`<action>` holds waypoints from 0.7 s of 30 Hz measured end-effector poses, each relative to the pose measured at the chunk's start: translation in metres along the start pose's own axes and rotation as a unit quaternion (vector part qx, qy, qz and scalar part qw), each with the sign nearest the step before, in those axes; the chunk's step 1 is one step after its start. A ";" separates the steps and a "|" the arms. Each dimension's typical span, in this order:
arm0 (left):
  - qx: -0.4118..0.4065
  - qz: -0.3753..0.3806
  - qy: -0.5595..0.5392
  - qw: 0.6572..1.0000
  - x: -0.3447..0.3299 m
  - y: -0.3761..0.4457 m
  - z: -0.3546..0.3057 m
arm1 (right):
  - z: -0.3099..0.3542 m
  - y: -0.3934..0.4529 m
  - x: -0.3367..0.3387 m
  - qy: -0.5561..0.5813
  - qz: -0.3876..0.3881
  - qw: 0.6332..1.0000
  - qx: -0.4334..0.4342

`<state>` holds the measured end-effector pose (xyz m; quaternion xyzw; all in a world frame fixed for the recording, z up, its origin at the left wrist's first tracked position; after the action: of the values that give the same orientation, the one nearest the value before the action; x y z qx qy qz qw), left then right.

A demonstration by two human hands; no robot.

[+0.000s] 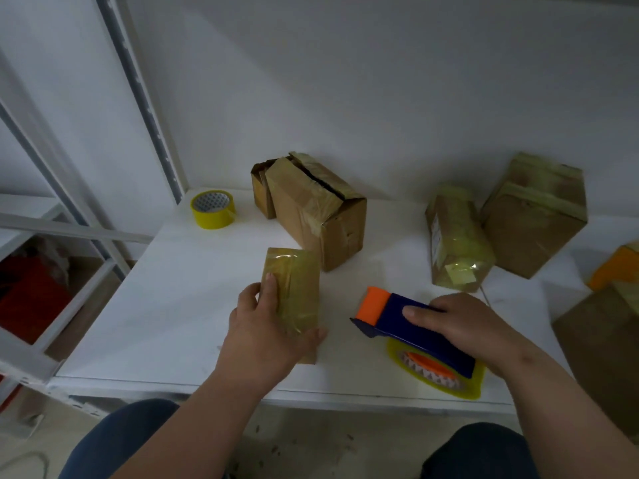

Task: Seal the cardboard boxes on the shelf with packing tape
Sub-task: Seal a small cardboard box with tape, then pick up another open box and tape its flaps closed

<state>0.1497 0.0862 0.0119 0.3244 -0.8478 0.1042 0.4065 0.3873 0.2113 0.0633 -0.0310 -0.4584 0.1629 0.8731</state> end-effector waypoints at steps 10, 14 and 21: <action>-0.084 0.033 -0.018 0.996 -0.044 -0.023 -0.054 | -0.045 -0.020 0.018 0.233 -0.266 0.936 -0.012; -0.115 0.079 0.018 0.990 -0.066 -0.014 -0.080 | -0.052 -0.009 0.027 0.268 -0.303 0.914 -0.012; -0.134 0.056 0.042 0.989 -0.105 0.029 -0.123 | -0.057 0.032 0.044 0.175 -0.388 0.904 0.025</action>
<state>0.2560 0.2111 0.0141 0.2144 -0.8533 0.0260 0.4745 0.4482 0.2607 0.0584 0.1436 -0.2697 -0.1855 0.9339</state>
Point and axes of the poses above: each hand's wrist, its own y-axis towards the middle knuckle, its own x-axis out of the back of the hand, z = x × y, the point moved 2 cm from there along y, towards the middle knuckle, and after that the axes turned 13 degrees about -z, right-handed, at the moved point
